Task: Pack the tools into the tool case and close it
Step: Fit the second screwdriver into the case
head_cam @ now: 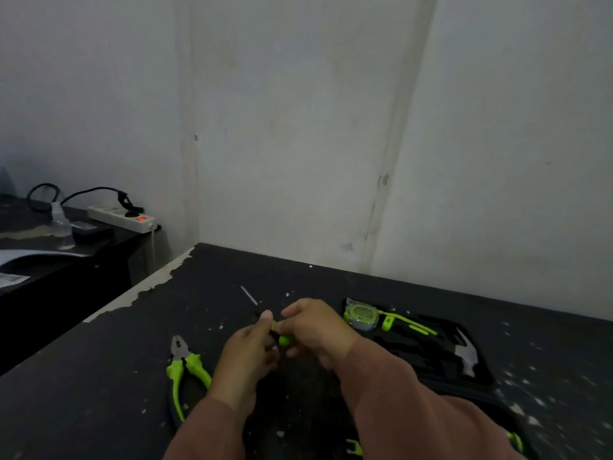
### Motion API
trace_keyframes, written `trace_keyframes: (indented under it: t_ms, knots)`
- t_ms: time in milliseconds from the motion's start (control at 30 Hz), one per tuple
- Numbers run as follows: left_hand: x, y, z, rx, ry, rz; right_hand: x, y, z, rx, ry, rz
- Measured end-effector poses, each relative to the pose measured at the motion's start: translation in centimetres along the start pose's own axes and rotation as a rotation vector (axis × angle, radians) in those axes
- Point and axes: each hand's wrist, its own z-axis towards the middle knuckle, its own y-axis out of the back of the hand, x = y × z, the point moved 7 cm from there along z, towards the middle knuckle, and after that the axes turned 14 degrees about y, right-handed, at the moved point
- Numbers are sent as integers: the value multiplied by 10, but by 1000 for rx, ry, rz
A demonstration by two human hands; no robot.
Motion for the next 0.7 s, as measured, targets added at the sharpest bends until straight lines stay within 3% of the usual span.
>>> trace_keyframes:
  t_ms: [267,433,500,600,700]
  knots:
    - [-1,-39,-24,284,-110,73,27,49,-70,-39,335,-553]
    - [-9,-72,-49,360,-267,389,51,129,-114,-346,605,-822]
    - [-8,-90,-58,425,-324,536,48,152,-126,-395,694,-1001]
    - [-10,-107,-67,441,-448,757,26,162,-130,-321,669,-1263]
    - [-8,-122,-62,379,-548,1008,-2,175,-141,-345,592,-1294]
